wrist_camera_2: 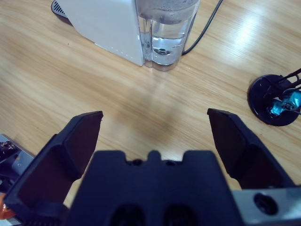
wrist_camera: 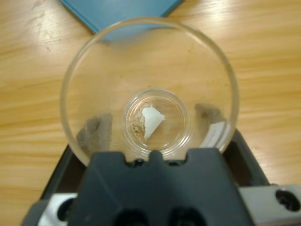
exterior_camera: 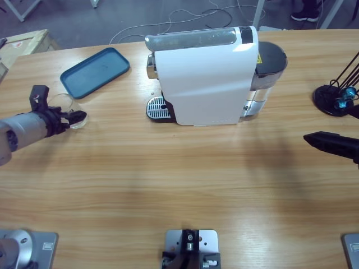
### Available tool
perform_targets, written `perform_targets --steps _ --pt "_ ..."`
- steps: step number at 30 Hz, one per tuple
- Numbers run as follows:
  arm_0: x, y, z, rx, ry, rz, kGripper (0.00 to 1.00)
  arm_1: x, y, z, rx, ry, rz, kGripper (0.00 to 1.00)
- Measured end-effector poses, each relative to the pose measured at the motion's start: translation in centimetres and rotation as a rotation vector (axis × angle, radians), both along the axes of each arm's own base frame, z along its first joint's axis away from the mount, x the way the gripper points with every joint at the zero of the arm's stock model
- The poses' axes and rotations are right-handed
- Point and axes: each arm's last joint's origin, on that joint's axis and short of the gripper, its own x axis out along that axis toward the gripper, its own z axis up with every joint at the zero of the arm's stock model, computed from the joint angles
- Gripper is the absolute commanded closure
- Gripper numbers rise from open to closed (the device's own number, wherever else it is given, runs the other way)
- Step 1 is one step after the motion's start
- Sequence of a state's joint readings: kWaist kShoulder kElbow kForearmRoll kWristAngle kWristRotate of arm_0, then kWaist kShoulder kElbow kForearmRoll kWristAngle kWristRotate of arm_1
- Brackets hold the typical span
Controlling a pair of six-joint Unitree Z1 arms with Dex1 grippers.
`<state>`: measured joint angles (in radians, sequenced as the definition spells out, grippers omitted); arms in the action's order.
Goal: Pour coffee
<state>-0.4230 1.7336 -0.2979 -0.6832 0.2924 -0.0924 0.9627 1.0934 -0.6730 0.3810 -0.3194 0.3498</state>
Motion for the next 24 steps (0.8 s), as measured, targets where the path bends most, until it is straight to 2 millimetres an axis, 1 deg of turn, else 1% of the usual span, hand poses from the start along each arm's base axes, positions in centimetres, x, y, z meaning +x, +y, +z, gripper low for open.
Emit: perform_targets --steps 3,7,9,11,13,16,20,24 --pt "-0.5 -0.4 0.3 0.003 0.001 -0.147 1.0 0.0 0.0 0.0 0.002 0.001 -0.002 0.0" --pt "-1.3 -1.0 2.4 -0.136 -0.048 -0.446 1.0 0.0 0.0 0.0 0.003 0.001 -0.002 0.0" --pt "-1.4 -1.4 3.3 -0.179 -0.089 -0.592 1.0 -0.1 -0.1 0.0 -0.001 0.003 -0.002 0.0" --pt "-0.6 -2.0 4.2 -0.19 -0.143 -0.725 1.0 -0.2 -0.3 0.0 -0.003 0.005 -0.002 0.0" --pt "0.6 -2.8 4.7 -0.177 -0.189 -0.828 1.0 -0.4 -0.5 0.1 0.0 0.003 -0.002 0.0" --pt "2.6 -3.9 3.7 -0.155 -0.181 -0.904 1.0 -0.4 -0.6 0.1 -0.002 0.004 -0.002 0.0" --pt "4.3 -5.9 2.3 -0.152 -0.147 -0.968 1.0 -0.4 -0.6 0.1 -0.003 0.005 -0.002 0.0" --pt "6.1 -8.0 2.3 -0.163 -0.126 -1.016 1.0 -0.4 -0.6 0.1 -0.001 0.005 -0.004 0.0"
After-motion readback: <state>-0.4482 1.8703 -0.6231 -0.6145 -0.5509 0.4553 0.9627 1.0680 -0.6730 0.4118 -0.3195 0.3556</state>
